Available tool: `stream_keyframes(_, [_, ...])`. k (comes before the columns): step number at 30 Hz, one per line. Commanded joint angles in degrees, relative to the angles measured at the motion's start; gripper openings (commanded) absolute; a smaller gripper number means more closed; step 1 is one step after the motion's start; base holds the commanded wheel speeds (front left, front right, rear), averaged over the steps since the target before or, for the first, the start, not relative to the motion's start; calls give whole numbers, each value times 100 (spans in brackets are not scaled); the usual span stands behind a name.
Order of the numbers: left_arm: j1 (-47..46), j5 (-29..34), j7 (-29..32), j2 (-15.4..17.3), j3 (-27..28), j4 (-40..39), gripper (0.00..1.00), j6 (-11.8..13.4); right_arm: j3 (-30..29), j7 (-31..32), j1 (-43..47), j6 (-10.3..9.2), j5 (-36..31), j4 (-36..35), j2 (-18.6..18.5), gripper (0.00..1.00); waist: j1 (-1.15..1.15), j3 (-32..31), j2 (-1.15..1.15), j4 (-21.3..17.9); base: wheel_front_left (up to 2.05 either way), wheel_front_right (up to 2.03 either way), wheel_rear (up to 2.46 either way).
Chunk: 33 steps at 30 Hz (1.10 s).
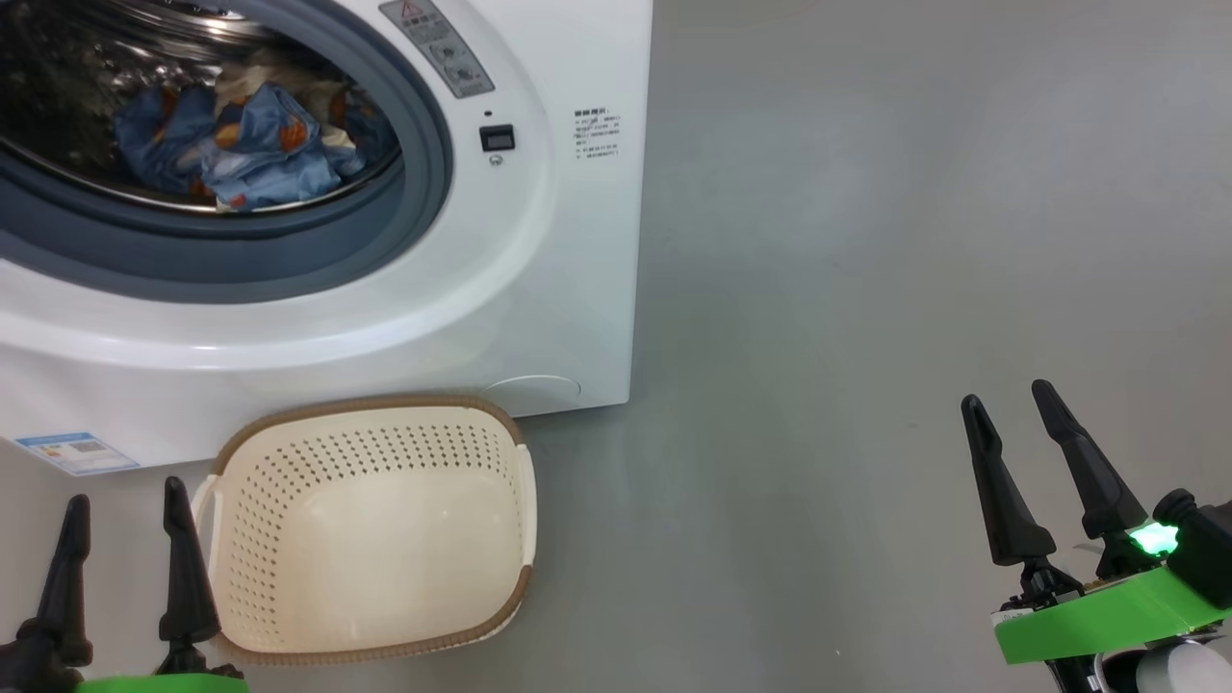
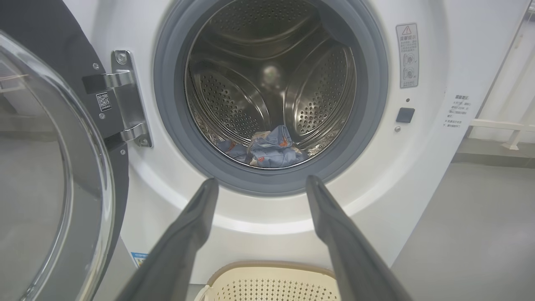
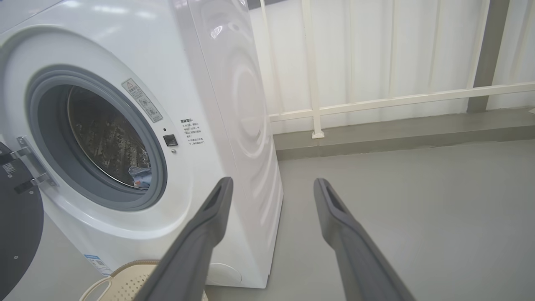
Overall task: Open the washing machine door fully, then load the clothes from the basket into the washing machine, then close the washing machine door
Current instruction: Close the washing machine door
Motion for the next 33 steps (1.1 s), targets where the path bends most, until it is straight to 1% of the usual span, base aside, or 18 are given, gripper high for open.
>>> stream_keyframes(1, [6,-43,-37,129,178,-178,100,-12,87,-46,42,32,-11,-155,-123,100,0,7,0,1,-51,51,0])
stream_keyframes(13, [28,-24,-37,123,169,-221,100,-12,72,-46,23,32,-8,-158,-132,100,0,15,0,16,-6,6,0])
stream_keyframes(22, [10,-43,-37,86,180,-226,100,-12,78,-46,15,32,-22,-187,-137,100,0,23,0,124,0,0,0])
stream_keyframes(33, [48,-84,-37,-20,196,-266,100,-9,200,-46,-22,32,-28,-169,-201,100,0,18,0,463,0,0,0])
